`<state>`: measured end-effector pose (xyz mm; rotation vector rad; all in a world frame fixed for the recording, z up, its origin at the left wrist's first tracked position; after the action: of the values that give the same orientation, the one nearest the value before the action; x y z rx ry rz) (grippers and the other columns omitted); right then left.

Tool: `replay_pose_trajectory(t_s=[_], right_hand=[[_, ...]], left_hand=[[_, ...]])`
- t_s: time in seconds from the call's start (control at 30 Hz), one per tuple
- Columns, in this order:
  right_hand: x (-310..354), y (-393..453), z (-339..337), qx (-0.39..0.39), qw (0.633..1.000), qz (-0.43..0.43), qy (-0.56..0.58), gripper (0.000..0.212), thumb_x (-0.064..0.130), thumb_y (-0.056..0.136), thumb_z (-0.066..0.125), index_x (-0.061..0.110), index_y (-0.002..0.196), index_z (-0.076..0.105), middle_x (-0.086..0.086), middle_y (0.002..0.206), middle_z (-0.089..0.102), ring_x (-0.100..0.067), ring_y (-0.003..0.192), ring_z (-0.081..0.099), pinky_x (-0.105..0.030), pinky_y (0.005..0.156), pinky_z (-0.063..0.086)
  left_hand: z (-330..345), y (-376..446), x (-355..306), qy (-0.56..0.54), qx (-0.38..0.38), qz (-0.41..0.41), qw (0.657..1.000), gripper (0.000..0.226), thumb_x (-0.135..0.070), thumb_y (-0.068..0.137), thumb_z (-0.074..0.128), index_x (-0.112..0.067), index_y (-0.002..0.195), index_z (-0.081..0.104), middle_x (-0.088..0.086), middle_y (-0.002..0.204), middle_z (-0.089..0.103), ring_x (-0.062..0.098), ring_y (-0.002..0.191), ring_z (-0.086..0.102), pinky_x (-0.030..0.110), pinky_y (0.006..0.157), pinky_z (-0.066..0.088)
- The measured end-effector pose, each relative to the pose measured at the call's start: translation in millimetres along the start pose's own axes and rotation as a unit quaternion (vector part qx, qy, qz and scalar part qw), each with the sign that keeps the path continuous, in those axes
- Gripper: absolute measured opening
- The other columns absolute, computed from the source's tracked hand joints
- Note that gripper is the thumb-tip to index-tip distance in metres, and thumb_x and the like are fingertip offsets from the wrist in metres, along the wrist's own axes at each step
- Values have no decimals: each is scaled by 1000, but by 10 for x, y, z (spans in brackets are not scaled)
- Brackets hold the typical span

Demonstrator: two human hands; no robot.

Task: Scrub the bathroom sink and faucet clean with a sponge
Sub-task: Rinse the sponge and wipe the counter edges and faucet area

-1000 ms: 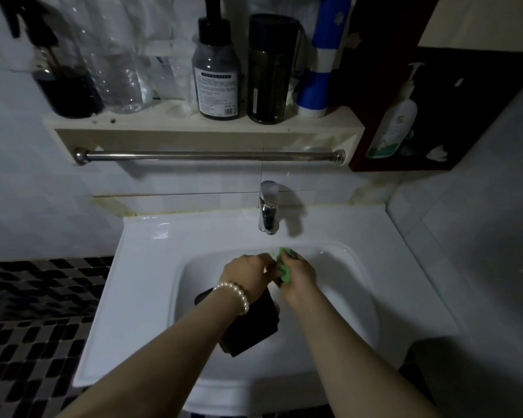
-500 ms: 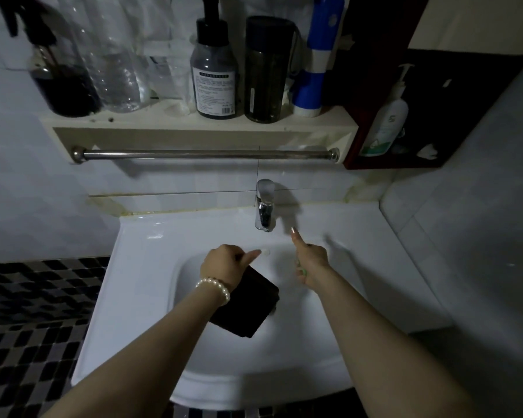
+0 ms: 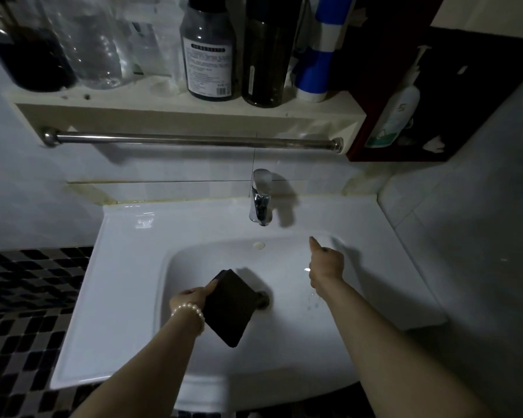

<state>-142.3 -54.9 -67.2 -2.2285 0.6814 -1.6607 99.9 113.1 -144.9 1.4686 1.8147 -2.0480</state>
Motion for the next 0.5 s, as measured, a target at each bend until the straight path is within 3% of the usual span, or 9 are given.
replay_pose_trajectory(t_s=[0.07,0.13,0.27,0.5], right_hand=[[-85,54,-44,-12,1000,26,11,48,42,86,62,18,51,39,-1,49,28,-17,38,25,-20,44,28],[-170,86,-81,-12,999,47,21,56,42,84,64,19,51,25,1,43,24,-15,35,21,-19,44,25],[-273,121,-85,11,998,64,12,56,41,85,62,22,54,19,-1,51,19,-13,37,16,-16,43,20],[-370,146,-111,20,997,72,6,53,35,88,59,20,55,20,-3,53,21,-11,37,16,-13,42,18]], left_hand=[[24,89,39,3,5,6,1000,40,-16,56,89,0,84,66,17,89,68,35,85,65,44,86,54],[48,182,78,8,11,15,1000,37,-11,58,87,2,87,68,17,87,69,33,80,66,41,84,54],[98,310,165,41,13,47,998,36,-8,65,83,3,97,68,16,84,68,26,67,62,30,74,52],[153,505,301,96,23,51,994,37,-9,73,78,5,105,65,20,98,67,27,79,61,30,78,49]])
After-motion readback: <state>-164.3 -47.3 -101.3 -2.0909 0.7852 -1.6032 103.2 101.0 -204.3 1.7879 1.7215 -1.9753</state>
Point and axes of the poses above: each hand's wrist, its own y-axis towards the middle knuckle, its own z-axis out of the palm, x = y × z, the point moved 5 cm from there along y, towards the middle knuckle
